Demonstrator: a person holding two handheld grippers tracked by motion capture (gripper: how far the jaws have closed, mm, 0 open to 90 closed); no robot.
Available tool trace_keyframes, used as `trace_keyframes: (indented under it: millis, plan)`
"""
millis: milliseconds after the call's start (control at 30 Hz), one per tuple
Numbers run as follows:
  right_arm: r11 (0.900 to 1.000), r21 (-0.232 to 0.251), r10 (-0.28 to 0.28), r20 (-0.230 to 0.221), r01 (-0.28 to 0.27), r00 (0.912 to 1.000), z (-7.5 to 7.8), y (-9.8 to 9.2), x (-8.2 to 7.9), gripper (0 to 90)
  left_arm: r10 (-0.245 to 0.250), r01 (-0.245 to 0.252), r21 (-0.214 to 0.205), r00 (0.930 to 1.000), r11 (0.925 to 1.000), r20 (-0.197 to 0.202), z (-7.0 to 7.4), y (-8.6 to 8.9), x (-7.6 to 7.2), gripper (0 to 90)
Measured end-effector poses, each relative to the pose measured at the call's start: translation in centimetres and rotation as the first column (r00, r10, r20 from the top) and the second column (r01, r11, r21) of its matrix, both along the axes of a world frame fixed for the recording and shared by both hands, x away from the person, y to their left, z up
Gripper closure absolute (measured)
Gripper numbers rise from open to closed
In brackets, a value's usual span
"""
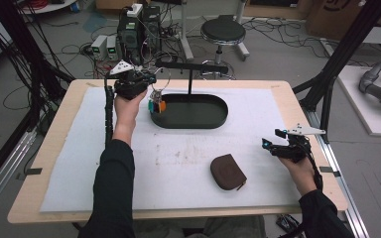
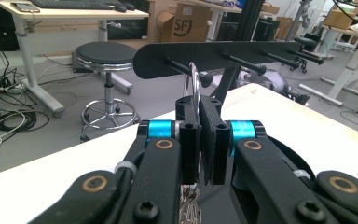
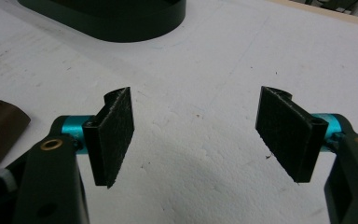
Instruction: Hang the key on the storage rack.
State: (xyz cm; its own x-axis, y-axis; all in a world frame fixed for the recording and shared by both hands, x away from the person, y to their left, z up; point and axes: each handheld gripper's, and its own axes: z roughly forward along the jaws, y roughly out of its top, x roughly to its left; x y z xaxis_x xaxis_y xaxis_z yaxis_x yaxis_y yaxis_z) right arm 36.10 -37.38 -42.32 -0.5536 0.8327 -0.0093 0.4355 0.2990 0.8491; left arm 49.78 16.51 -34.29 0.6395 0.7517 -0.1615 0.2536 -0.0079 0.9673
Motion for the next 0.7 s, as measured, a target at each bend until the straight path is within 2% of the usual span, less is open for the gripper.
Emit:
trace_keyframes:
  millis: [300, 500, 567, 667, 700]
  plan:
    - [1.0, 0.0, 0.003, -0.005, -0.003, 1.0, -0.1, 0.0, 0.1, 28.5, 0.011, -0.011, 0.01, 0.9999, 0.9999, -0.005, -0.1, 0.0, 0.0, 83.7]
    - [1.0, -0.001, 0.003, -0.004, -0.003, 1.0, -0.1, 0.0, 0.1, 28.5, 0.047, -0.047, 0.025, 0.9989, 0.9986, -0.002, 0.0, 0.2, -0.4, 71.9]
    - [1.0, -0.002, 0.002, -0.005, -0.002, 1.0, -0.1, 0.0, 0.1, 28.5, 0.069, -0.069, 0.046, 0.9976, 0.9966, -0.001, 0.1, 0.1, -0.7, 63.0]
    - [1.0, 0.0, 0.0, -0.005, 0.0, 1.0, 0.0, 0.0, 0.0, 28.5, 0.091, -0.093, 0.064, 0.9954, 0.9936, 0.029, 0.2, 0.1, -1.5, 51.9]
    - [1.0, 0.0, 0.0, -0.005, 0.0, 1.0, 0.0, 0.0, 0.0, 28.5, 0.099, -0.102, 0.084, 0.9943, 0.9913, 0.042, 0.3, 0.1, -1.9, 50.0]
